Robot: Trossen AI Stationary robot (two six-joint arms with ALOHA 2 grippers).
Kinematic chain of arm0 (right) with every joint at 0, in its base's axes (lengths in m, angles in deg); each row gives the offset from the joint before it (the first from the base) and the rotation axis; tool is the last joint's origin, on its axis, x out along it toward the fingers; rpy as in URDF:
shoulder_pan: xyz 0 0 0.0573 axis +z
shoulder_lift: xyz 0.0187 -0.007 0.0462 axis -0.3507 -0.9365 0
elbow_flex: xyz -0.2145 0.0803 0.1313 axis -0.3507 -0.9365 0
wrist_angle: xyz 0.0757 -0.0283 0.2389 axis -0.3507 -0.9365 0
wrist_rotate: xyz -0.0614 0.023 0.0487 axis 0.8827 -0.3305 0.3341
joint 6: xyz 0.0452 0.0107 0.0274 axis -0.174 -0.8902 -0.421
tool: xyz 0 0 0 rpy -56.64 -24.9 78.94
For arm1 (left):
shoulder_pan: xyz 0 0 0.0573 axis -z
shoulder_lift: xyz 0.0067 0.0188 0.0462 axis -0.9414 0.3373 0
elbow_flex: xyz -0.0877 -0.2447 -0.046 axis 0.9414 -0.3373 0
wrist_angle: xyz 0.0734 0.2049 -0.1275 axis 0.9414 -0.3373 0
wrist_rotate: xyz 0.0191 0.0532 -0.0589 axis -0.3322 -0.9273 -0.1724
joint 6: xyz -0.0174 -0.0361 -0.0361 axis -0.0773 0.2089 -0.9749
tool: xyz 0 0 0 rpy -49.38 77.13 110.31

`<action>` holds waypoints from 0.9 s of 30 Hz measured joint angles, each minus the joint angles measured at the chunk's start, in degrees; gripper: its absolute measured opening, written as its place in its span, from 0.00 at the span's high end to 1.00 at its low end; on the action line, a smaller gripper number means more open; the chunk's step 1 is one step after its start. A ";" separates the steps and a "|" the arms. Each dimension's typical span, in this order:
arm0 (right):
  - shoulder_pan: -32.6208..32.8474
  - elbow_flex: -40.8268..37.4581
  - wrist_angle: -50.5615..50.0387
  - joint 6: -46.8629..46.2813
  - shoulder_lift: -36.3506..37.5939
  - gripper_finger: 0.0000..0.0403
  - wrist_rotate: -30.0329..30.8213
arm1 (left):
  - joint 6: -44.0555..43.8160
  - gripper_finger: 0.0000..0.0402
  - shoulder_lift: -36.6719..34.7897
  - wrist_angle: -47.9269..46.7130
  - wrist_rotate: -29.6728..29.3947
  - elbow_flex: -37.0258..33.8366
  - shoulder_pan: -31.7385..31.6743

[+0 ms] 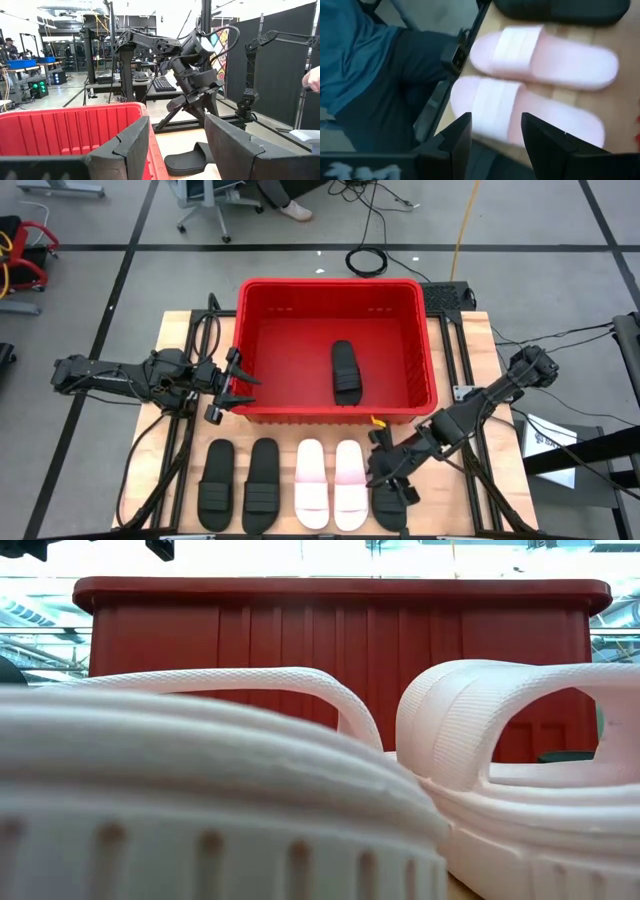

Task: Pick and place slides into bin
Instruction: Put the black slide into the red bin

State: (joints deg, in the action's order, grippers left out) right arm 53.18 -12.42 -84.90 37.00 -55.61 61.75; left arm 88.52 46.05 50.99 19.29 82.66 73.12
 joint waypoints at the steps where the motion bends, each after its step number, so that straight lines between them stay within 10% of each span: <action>1: 0.31 -0.52 0.28 -1.14 0.02 0.59 0.02 | -0.02 0.51 0.00 -0.02 0.00 0.00 0.00; 27: 4.23 -24.81 18.21 -24.88 0.00 0.61 -11.77 | 0.10 0.51 0.00 -0.28 0.00 0.00 -0.01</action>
State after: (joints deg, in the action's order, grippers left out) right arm 57.41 -37.23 -66.68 12.12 -55.61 49.98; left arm 88.62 46.05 50.71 19.29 82.66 73.11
